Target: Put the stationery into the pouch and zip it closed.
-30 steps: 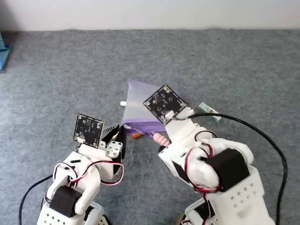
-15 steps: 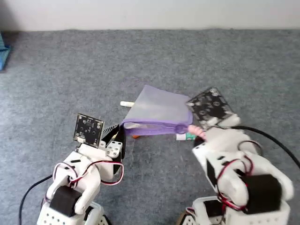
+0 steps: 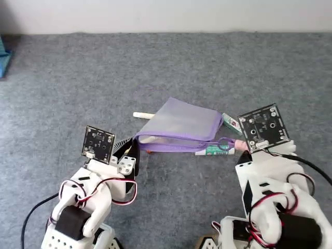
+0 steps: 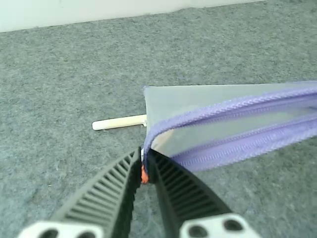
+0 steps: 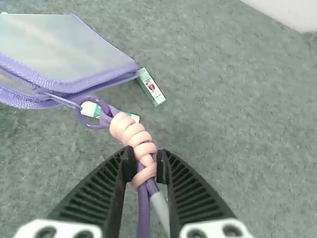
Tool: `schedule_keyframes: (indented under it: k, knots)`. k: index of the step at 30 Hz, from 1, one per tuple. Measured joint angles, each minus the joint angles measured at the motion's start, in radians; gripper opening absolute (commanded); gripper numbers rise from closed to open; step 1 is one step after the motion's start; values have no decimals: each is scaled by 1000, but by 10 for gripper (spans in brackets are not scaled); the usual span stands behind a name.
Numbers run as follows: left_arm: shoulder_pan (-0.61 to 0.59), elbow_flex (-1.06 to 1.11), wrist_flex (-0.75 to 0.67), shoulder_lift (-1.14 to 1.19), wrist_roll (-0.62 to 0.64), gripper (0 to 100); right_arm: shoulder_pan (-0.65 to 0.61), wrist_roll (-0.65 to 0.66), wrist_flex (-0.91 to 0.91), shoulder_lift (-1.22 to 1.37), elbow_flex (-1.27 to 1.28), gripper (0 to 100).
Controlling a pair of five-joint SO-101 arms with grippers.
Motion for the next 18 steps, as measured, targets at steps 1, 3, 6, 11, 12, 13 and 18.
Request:
schedule_keyframes:
  k: [1,3,6,11,12,13,18]
  knots:
    - [2,0,0,0,0,16,2,0,0,0,0,7]
    - [2,0,0,0,0,38,2,0,0,0,0,7]
    - [2,0,0,0,0,128,2,0,0,0,0,7]
    - [-2,0,-34,3,-48,192,23,0,2,-17,0,7]
    - [2,0,-41,6,-54,192,26,0,2,-18,0,7]
    - [11,0,-49,6,-61,192,28,0,2,-18,0,7]
    - [66,72,-126,8,-77,192,32,0,3,-17,0,7]
